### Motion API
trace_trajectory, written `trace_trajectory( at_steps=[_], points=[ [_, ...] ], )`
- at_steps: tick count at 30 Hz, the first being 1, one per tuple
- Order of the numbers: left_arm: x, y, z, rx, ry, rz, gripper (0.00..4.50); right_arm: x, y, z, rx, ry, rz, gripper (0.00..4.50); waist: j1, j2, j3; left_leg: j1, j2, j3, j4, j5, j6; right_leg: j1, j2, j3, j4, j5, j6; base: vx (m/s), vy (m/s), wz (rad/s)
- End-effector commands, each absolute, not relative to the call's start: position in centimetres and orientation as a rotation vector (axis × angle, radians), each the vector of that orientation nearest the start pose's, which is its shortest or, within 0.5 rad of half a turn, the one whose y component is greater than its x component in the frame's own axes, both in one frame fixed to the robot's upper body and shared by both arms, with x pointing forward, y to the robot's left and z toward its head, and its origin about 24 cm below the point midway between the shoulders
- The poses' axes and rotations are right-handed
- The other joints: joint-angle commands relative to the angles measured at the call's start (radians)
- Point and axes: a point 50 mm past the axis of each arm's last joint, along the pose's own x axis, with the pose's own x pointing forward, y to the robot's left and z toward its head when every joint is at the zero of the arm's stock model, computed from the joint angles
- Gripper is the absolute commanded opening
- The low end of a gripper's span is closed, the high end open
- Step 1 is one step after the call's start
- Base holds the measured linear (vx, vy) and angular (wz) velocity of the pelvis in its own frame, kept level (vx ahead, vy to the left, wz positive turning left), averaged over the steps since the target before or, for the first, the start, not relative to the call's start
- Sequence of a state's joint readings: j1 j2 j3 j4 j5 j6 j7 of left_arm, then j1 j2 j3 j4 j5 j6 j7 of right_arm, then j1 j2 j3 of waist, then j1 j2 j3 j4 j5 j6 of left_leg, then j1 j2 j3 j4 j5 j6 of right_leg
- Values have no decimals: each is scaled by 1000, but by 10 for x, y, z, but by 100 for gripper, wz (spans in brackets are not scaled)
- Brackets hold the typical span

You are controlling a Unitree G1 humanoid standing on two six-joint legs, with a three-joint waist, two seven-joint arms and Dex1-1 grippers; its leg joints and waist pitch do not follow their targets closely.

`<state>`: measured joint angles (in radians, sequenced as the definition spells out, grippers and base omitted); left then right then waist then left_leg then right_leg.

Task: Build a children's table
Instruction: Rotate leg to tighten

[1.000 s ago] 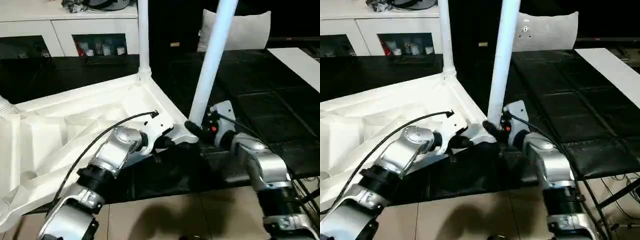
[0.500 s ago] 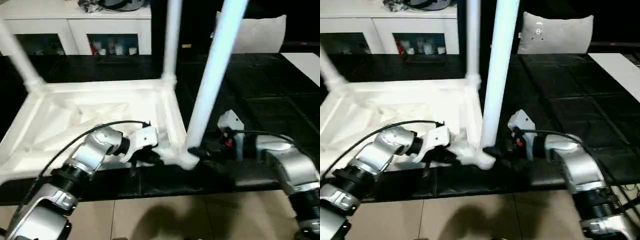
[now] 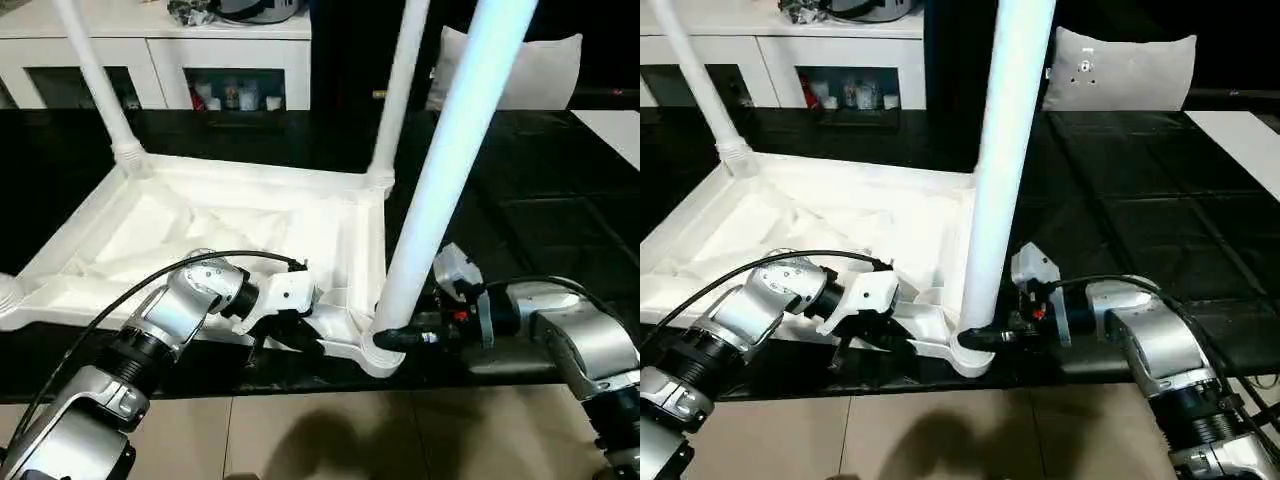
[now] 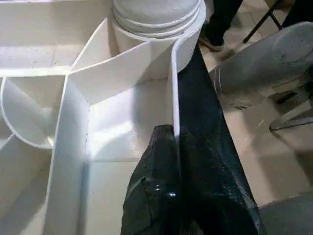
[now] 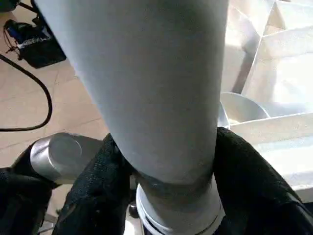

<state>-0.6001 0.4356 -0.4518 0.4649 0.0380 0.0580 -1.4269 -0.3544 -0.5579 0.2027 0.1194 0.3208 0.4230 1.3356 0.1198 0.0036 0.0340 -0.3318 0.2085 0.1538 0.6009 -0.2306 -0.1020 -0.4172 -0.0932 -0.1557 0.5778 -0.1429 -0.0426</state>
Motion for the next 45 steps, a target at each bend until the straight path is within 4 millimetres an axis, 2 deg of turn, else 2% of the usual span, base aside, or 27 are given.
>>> trace_trajectory(
  at_steps=[1,8,12,13,14,15,16,18,19,22,24,26,27,28,29,30,31,33,35,37,39,41,44,45],
  points=[
    [295,108,68,632,455,-1754,0,264,-163,78,-75,452,1475,208,-3,-5,-64,-15,22,8,-67,-69,70,79,-59,63,-63,-311,-104,0,0,0],
    [294,107,68,560,454,-1727,0,260,-159,78,-12,452,1482,202,-2,-6,-63,-15,22,9,-67,-63,72,79,-59,63,-65,-320,-96,0,0,0],
    [298,106,66,523,493,-1634,0,266,-152,77,12,426,1378,202,-5,-5,-61,-14,23,8,-69,-68,63,77,-59,61,-67,-329,-96,0,0,0],
    [303,105,65,503,498,-1557,0,273,-149,75,-1,420,1285,202,-12,-4,-59,-14,17,9,-70,-86,47,77,-59,60,-74,-381,-75,0,0,0],
    [303,105,65,501,499,-1551,0,274,-148,75,-2,420,1278,202,-14,-5,-57,-12,15,10,-69,-93,45,74,-56,57,-80,-404,-65,0,0,0],
    [310,102,64,461,507,-1444,0,286,-144,71,5,428,1120,202,-19,-7,-55,-14,10,10,-69,-103,35,75,-55,52,-87,-450,-43,0,0,0],
    [311,101,64,447,510,-1418,0,290,-143,70,13,435,1074,201,-29,-6,-54,-14,5,9,-68,-117,23,74,-55,45,-93,-492,-26,0,0,0],
    [313,98,64,413,510,-1362,0,300,-139,66,42,456,935,200,-41,-5,-54,-18,3,5,-68,-127,17,79,-54,39,-98,-515,-6,0,0,0],
    [315,95,64,373,517,-1303,0,307,-135,63,65,485,809,200,-60,-4,-54,-18,-1,4,-65,-140,16,76,-51,35,-105,-523,8,0,0,0],
    [320,88,65,340,505,-1210,0,314,-131,61,70,472,702,200,-85,0,-57,-20,-5,4,-60,-146,30,74,-50,32,-109,-521,8,0,0,0],
    [325,83,66,308,491,-1132,0,318,-128,60,79,453,649,200,-86,0,-58,-17,-5,5,-59,-139,37,71,-50,33,-109,-509,-1,0,0,0],
    [331,74,69,283,465,-1045,0,320,-122,60,88,413,620,200,-84,0,-61,-21,0,5,-61,-112,52,73,-49,37,-102,-460,-21,0,0,0],
    [332,71,70,280,458,-1028,0,320,-119,59,93,403,610,234,-80,1,-64,-20,2,5,-61,-90,58,72,-49,42,-96,-418,-35,0,0,0],
    [332,68,71,276,450,-1022,0,320,-118,60,94,393,607,234,-78,1,-65,-20,4,4,-62,-81,59,72,-50,43,-91,-400,-45,0,0,0],
    [332,68,71,275,449,-1023,0,320,-117,60,94,391,606,270,-75,0,-67,-25,5,2,-63,-52,67,79,-51,46,-81,-354,-60,0,0,0],
    [332,67,71,273,447,-1023,0,320,-117,60,94,389,606,270,-73,1,-69,-26,7,0,-63,-38,71,81,-52,48,-76,-325,-71,0,0,0],
    [332,66,72,290,436,-1033,0,317,-113,63,114,368,644,273,-72,4,-69,-25,11,1,-62,-12,84,80,-52,53,-65,-249,-103,0,0,0],
    [332,65,72,302,428,-1041,0,316,-112,65,117,356,657,288,-70,4,-68,-23,12,2,-62,-10,95,81,-53,56,-62,-219,-123,0,0,0],
    [328,70,71,358,409,-1103,0,313,-117,67,85,335,702,319,-66,4,-67,-22,12,2,-64,-26,97,83,-55,56,-64,-234,-124,0,0,0],
    [327,75,70,388,409,-1135,0,311,-124,67,49,325,738,331,-65,5,-65,-21,13,3,-65,-45,96,83,-56,57,-66,-253,-123,0,0,0],
    [326,78,69,415,398,-1164,0,309,-129,68,20,321,780,356,-62,6,-62,-19,13,5,-66,-65,91,82,-57,57,-71,-286,-116,0,0,0],
    [324,82,68,435,402,-1211,0,305,-134,70,-20,310,847,361,-55,6,-61,-17,14,6,-67,-77,88,81,-57,58,-75,-313,-98,0,0,0],
    [319,89,67,480,405,-1301,0,299,-142,74,-69,306,950,398,-51,5,-63,-19,15,5,-67,-63,88,82,-57,60,-69,-288,-103,0,0,0],
    [317,91,67,500,401,-1335,0,297,-145,75,-83,311,982,398,-49,5,-63,-17,17,4,-67,-63,92,81,-56,61,-67,-279,-106,0,0,0]
  ],
)
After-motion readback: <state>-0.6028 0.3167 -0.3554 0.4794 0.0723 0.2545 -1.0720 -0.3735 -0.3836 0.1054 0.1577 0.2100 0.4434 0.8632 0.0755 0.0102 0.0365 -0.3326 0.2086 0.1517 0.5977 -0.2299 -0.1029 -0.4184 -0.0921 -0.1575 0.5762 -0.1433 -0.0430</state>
